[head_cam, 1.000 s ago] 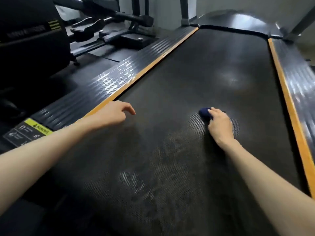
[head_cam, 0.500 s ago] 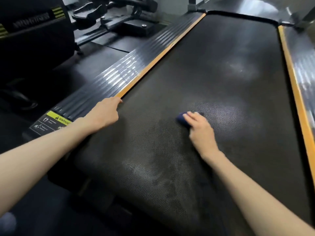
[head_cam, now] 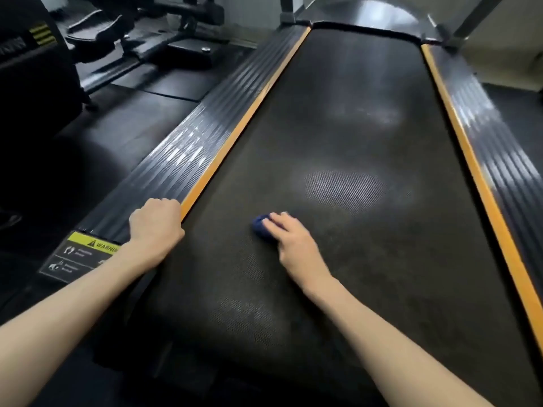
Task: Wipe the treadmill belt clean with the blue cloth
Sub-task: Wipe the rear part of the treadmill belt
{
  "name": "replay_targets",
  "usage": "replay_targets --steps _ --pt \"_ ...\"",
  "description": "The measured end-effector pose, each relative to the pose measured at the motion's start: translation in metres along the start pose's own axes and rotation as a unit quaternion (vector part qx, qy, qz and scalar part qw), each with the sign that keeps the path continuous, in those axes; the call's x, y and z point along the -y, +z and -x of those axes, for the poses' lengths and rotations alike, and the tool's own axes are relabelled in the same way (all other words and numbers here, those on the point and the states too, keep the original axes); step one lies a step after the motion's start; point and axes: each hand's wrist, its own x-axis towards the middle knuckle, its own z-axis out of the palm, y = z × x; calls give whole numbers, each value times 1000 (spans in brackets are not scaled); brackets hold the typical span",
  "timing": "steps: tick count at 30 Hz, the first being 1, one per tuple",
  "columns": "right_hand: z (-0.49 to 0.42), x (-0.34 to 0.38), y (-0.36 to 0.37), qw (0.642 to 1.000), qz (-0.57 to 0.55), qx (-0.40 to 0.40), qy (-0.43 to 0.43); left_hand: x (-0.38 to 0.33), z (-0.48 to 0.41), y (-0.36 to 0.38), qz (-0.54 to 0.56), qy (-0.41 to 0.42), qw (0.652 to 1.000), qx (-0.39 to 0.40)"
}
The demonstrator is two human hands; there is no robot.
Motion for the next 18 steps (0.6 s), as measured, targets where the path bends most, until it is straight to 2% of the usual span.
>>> replay_targets --steps 2,3,5,7,9,11,14,15,16,18 --pt "-7 -39 -23 987 42 -53 146 -4 1 -3 1 -6 1000 5" --pt "-10 -48 -26 977 61 -65 194 -6 0 -5 -1 -10 1000 9" --pt "-20 -37 -20 965 89 -86 230 -10 -5 -8 -7 -7 1000 6" --pt "-32 4 -8 979 88 -50 176 -15 -10 -10 -12 0 1000 6" --pt "-31 53 11 998 35 28 39 -17 -12 -10 -16 -2 1000 8" --pt "-17 82 29 992 -23 81 -89 -18 -14 -10 -19 2 1000 -1" --pt "-29 57 34 975 -32 87 -200 -15 -15 -9 -17 -1 1000 6" --pt "-43 43 32 977 -13 81 -198 -12 -15 -8 -14 -6 1000 7" --pt "-59 29 30 985 6 68 -161 -10 -14 -7 -11 -8 1000 3" --pt "-93 10 26 999 25 40 -19 -10 -12 -4 -7 -8 1000 -9"
